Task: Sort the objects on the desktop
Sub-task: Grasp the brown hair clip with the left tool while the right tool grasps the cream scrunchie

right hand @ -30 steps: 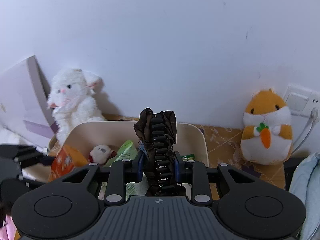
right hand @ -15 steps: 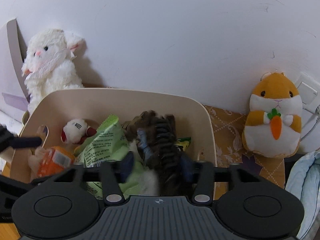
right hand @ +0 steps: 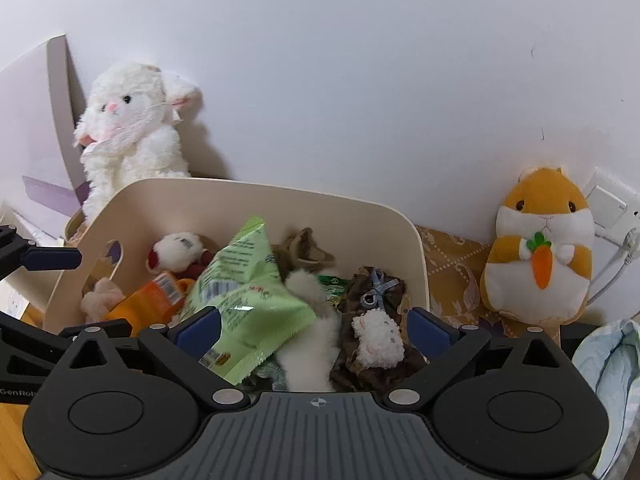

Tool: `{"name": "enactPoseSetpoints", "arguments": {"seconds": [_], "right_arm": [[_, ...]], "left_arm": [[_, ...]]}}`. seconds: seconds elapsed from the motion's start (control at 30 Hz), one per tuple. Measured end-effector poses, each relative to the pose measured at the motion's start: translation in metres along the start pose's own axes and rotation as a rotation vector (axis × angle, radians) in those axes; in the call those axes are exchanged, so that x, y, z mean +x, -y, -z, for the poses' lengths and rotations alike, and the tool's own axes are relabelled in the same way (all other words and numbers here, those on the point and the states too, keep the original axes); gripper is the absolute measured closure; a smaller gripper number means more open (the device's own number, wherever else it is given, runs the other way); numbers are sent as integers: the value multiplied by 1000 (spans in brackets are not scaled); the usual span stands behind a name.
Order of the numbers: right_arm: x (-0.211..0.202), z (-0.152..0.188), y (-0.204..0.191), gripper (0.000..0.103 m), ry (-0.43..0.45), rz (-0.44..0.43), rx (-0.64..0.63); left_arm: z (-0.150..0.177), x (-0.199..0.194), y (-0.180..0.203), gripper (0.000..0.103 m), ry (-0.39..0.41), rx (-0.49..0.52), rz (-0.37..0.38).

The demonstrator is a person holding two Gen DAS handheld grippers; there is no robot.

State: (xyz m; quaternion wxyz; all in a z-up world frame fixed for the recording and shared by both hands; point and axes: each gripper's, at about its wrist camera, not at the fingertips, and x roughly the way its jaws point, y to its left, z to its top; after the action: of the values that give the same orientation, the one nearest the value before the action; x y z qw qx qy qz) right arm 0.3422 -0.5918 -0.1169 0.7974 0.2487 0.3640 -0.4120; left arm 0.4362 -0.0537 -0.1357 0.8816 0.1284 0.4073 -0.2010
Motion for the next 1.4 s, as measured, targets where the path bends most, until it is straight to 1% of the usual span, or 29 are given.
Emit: {"name": "enactPoseSetpoints", "arguments": {"seconds": [0.13, 0.3, 0.4, 0.53, 0.67, 0.8, 0.9, 1.03, 1.17, 1.23, 1.3, 1.33, 1.37, 1.4], "right_arm": [[-15, 9, -2, 1, 21, 1, -4], [-41, 33, -3, 0, 45, -22, -7], [-53, 50, -2, 0, 48, -29, -10], [-63, 80, -2, 0, 26, -35, -9], [-61, 110, -10, 0, -18, -49, -30], [-52, 132, -23, 0, -59, -86, -51], [-43, 140, -33, 0, -78, -124, -33], [-27, 139, -45, 1, -97, -158, 0], [-11, 138, -54, 7, -130, -178, 27], [-3, 137, -57, 12, -145, -183, 40], [4, 137, -59, 21, -162, -191, 52], [8, 138, -60, 23, -175, -192, 57], [11, 138, -60, 29, -185, -190, 59], [13, 139, -62, 37, -196, -191, 62]], "left_arm": [[9, -17, 2, 21, 17, 3, 27], [25, -36, 11, 21, 18, 33, 76], [39, -43, 20, 21, -8, 56, 118], [62, -40, 38, 21, -76, 110, 164], [83, -29, 55, 21, -141, 149, 189], [98, -20, 65, 21, -181, 162, 207], [106, -13, 72, 21, -208, 179, 213], [111, -4, 75, 21, -232, 176, 218], [113, 1, 72, 21, -246, 156, 218], [114, 3, 70, 21, -248, 138, 220], [115, 3, 69, 21, -250, 109, 223], [115, 4, 68, 21, -253, 92, 223], [117, 4, 67, 21, -265, 63, 226], [118, 5, 66, 21, -279, 34, 232]]}}
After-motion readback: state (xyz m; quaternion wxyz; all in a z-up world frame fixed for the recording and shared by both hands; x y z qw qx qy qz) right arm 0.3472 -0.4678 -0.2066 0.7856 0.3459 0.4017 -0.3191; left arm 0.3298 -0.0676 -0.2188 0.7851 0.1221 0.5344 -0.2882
